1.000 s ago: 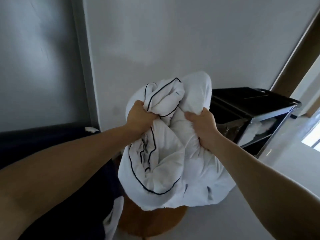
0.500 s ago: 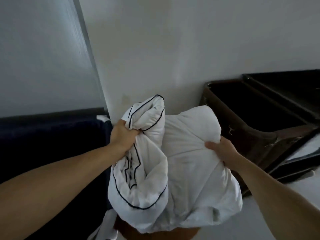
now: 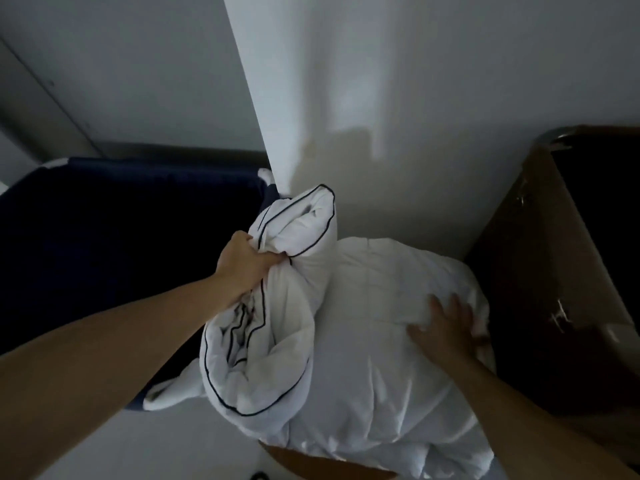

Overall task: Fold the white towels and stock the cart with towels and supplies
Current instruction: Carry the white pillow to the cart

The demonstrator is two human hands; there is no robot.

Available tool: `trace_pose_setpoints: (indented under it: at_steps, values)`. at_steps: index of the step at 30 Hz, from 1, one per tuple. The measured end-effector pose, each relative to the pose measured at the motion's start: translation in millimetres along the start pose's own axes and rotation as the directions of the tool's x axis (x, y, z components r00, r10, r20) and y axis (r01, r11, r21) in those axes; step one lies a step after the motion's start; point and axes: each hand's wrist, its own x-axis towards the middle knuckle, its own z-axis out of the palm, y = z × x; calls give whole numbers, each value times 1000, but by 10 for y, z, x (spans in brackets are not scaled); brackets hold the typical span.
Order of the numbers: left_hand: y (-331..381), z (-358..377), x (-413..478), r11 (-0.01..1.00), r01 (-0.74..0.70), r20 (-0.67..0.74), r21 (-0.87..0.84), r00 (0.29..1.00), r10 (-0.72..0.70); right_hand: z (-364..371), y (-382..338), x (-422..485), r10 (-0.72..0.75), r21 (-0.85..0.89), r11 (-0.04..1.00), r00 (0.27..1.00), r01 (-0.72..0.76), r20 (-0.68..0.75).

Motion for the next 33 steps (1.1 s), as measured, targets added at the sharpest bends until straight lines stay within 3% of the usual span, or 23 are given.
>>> trace_pose_setpoints:
  at_steps: [3, 5, 7, 8, 11, 15, 17, 19, 21, 22, 24, 25, 26, 27, 30, 33]
  values:
    - [-78, 256, -102, 998, 64, 38, -19, 997, -63, 93, -328, -106, -301, -13, 952, 940, 307, 162]
    - [-100, 405, -177, 993, 90, 57, -77, 995, -86, 335, -432, -210, -515, -102, 835, 833, 541, 202]
    - [-56, 412, -202, 994, 76, 41, -79, 996, -73, 588, -436, -305, -633, -199, 721, 748, 664, 202]
    - [1, 353, -197, 996, 63, 20, -62, 998, -62, 702, -400, -295, -648, -229, 695, 732, 681, 212]
    - [293, 52, -133, 999, -2, -64, -52, 998, -1, 857, -362, -179, -585, -220, 678, 696, 701, 416]
    - [693, -109, -192, 991, -110, -123, -79, 987, 100, 888, -529, -160, -532, -218, 684, 681, 696, 503]
    - [693, 85, -320, 992, -123, -62, -31, 991, 121, 975, -578, -175, -524, -143, 751, 713, 645, 465]
    - [608, 356, -472, 993, -117, 6, 19, 993, 117, 892, -579, -209, -478, 116, 872, 775, 476, 412]
    - [518, 564, -524, 993, -95, 53, 74, 994, 92, 632, -526, -258, -466, 401, 863, 789, 306, 401]
    - [537, 658, -531, 992, -92, 57, 85, 995, 88, 433, -429, -280, -450, 590, 790, 813, 169, 370]
    - [579, 738, -495, 995, -89, 42, 48, 995, 87, -34, -312, -312, -306, 888, 457, 928, -51, 211]
    - [626, 826, -484, 995, -92, 39, 23, 995, 91, -262, -214, -341, -215, 934, 355, 968, -45, 128]
    - [690, 928, -502, 995, -97, 49, 6, 994, 96, -522, -155, -387, -159, 931, 364, 986, 22, 39]
    - [768, 1033, -551, 995, -104, 74, -3, 992, 104, -697, -122, -448, -143, 900, 426, 989, 92, -34]
    - [933, 1436, -712, 996, -53, 252, -72, 965, 70, -1212, -162, -834, -310, 803, 514, 938, 302, -154]
    - [1008, 1694, -823, 984, -13, 509, -175, 855, 102, -1323, -194, -969, -355, 639, 655, 911, 404, -211]
